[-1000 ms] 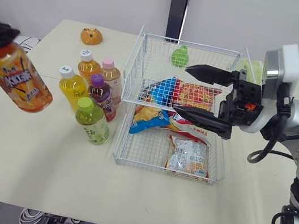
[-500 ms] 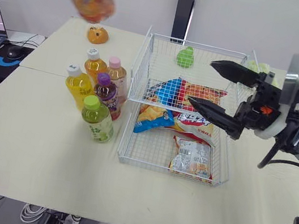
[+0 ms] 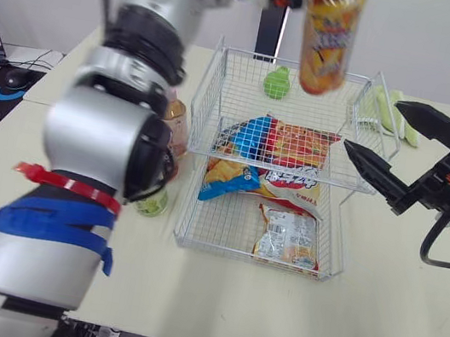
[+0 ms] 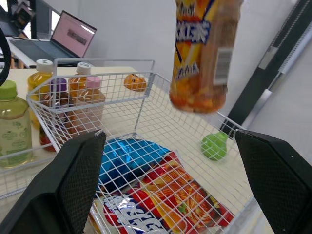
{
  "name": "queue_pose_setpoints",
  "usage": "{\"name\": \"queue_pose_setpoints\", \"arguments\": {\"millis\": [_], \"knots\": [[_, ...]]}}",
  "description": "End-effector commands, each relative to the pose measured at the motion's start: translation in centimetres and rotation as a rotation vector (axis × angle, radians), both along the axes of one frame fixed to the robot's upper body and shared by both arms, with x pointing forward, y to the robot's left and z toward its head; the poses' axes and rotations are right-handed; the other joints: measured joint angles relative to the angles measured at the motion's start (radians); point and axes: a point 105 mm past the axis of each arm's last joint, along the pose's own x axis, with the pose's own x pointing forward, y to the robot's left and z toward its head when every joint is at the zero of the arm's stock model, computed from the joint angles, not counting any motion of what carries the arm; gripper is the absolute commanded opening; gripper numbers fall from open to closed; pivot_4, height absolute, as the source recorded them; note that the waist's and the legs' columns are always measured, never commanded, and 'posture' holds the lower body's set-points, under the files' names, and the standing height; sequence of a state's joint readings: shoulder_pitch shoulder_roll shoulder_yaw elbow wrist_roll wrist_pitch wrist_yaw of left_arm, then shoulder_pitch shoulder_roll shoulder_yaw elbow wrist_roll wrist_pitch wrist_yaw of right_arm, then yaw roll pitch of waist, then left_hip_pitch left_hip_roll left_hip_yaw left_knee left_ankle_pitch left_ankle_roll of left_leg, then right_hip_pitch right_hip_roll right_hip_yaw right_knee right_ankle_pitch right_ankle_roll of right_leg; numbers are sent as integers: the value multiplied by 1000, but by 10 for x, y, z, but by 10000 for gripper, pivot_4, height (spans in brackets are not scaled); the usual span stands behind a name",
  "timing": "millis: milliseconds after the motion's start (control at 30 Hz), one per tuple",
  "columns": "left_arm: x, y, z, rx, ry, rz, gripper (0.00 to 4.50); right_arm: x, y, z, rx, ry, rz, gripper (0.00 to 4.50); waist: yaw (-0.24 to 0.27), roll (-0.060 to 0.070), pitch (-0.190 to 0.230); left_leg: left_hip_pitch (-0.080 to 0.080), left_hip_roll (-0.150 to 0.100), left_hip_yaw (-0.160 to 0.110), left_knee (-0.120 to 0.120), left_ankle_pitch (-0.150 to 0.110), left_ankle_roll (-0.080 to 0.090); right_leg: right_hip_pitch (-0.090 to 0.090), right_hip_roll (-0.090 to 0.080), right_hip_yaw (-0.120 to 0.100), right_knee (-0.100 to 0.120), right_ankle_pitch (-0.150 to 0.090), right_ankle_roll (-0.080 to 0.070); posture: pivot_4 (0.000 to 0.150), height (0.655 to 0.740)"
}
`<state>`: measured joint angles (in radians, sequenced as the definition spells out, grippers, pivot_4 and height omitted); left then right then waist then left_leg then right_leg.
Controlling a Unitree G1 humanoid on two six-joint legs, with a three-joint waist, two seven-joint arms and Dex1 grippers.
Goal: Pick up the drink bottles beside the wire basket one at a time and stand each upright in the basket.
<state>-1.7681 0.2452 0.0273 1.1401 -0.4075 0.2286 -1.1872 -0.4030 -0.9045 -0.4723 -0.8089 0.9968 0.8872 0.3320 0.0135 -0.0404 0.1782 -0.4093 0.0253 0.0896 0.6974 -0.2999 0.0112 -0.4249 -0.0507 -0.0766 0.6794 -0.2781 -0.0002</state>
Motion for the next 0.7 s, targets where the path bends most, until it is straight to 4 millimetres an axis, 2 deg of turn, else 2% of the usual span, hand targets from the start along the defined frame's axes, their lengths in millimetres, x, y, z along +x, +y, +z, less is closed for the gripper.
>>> {"name": "queue_pose_setpoints", "arguments": {"millis": [33,133,300,500,533,567,700], "knots": [[-3,-25,5,8,-111,51,13911,-10,-4,10,-9,-65,-53,45000,-2,0,0,0,0,0,0,0,0,0,0,0,0,0,0,1500,7400],[5,-40,-11,32,-120,104,13911,-14,-7,10,-8,-68,-82,45000,-5,1,0,0,0,0,0,0,0,0,0,0,1,0,0,1500,7400],[8,-52,-24,37,-102,109,13911,-19,-8,8,-9,-62,-103,45000,-8,2,0,1,0,0,0,0,0,0,1,0,1,0,0,1500,7400],[13,-58,-35,48,-84,142,13911,-22,-8,6,-12,-53,-113,45000,-3,2,0,0,-1,-1,0,0,0,1,0,1,0,0,0,1500,7400],[13,-57,-34,42,-87,148,21063,-23,-8,6,-13,-52,-114,45000,-3,2,0,1,-1,-1,0,0,0,1,0,0,0,0,0,1500,7400],[14,-57,-34,37,-84,149,23146,-23,-8,5,-13,-49,-115,45000,-3,2,0,1,0,-1,0,0,0,1,0,0,0,0,0,1500,7400],[14,-52,-24,5,-91,158,35988,-23,-8,6,-14,-42,-108,45000,-4,2,0,2,0,-1,0,0,0,2,1,0,1,0,0,1500,7400]]}}
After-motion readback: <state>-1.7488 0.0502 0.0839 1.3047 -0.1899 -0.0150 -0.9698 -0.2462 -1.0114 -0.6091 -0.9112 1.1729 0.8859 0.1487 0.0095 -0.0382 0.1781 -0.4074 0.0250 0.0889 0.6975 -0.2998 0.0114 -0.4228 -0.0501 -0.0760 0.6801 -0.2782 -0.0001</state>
